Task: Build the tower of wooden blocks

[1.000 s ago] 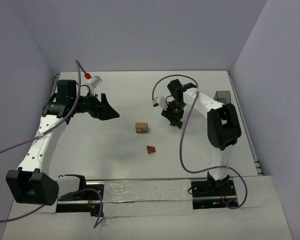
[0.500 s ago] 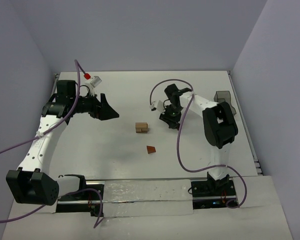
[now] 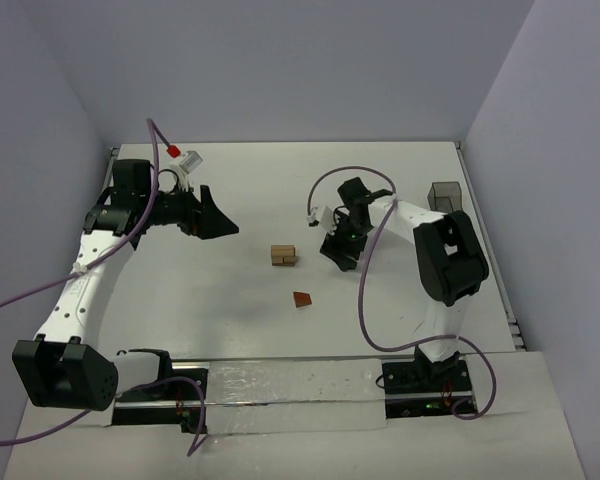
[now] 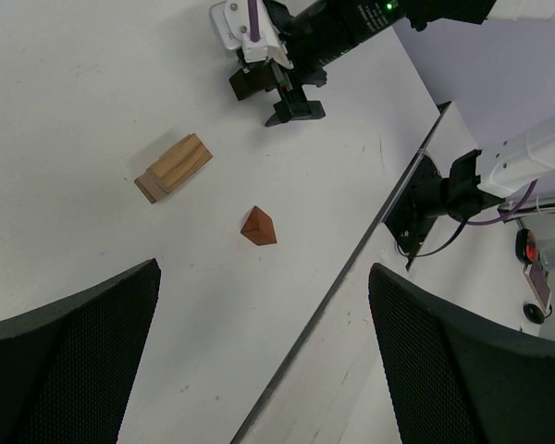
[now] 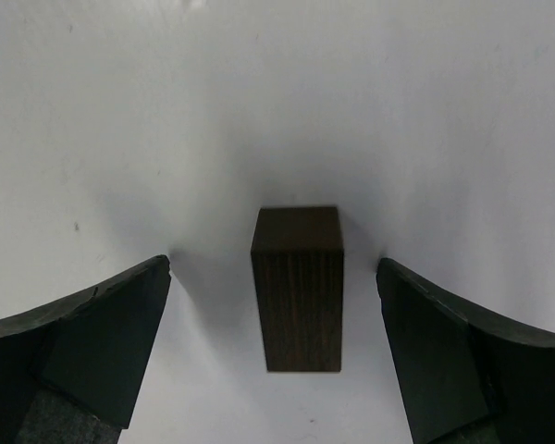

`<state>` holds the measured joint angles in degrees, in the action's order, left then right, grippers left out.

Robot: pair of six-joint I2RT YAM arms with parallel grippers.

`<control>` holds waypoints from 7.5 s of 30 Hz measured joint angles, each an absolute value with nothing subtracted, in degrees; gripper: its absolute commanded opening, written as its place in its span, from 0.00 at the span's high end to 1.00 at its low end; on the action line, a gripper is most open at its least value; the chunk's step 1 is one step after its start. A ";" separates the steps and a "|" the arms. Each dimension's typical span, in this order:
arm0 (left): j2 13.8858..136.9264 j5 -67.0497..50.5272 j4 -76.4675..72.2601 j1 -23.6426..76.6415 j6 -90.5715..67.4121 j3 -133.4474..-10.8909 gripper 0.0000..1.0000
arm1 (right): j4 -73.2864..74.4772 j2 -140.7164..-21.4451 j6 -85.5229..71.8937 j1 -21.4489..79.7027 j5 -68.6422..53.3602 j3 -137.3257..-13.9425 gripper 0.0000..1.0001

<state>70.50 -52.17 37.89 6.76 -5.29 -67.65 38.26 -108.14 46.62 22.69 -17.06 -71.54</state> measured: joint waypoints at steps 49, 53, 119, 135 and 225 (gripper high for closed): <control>70.50 -53.42 34.19 6.74 -7.15 -66.18 0.01 | 31.17 -99.22 46.97 16.88 -22.54 -63.79 0.88; 70.50 -53.41 33.74 6.74 -7.27 -65.99 0.01 | 35.54 -98.58 47.18 16.99 -24.10 -66.76 0.90; 72.44 -66.72 27.99 -4.62 -13.19 -62.46 0.01 | 53.12 -114.22 47.64 40.36 -23.35 -100.53 0.91; 72.44 -66.72 27.98 -4.62 -13.17 -62.46 0.01 | 51.75 -114.87 46.16 40.36 -23.14 -100.71 0.90; 68.08 -69.25 25.83 -5.69 -12.29 -61.46 0.01 | 49.33 -94.31 40.31 39.87 -23.75 -94.29 0.13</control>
<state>68.08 -69.25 25.83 -5.69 -12.29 -61.46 49.33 -94.31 40.31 39.87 -23.75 -94.29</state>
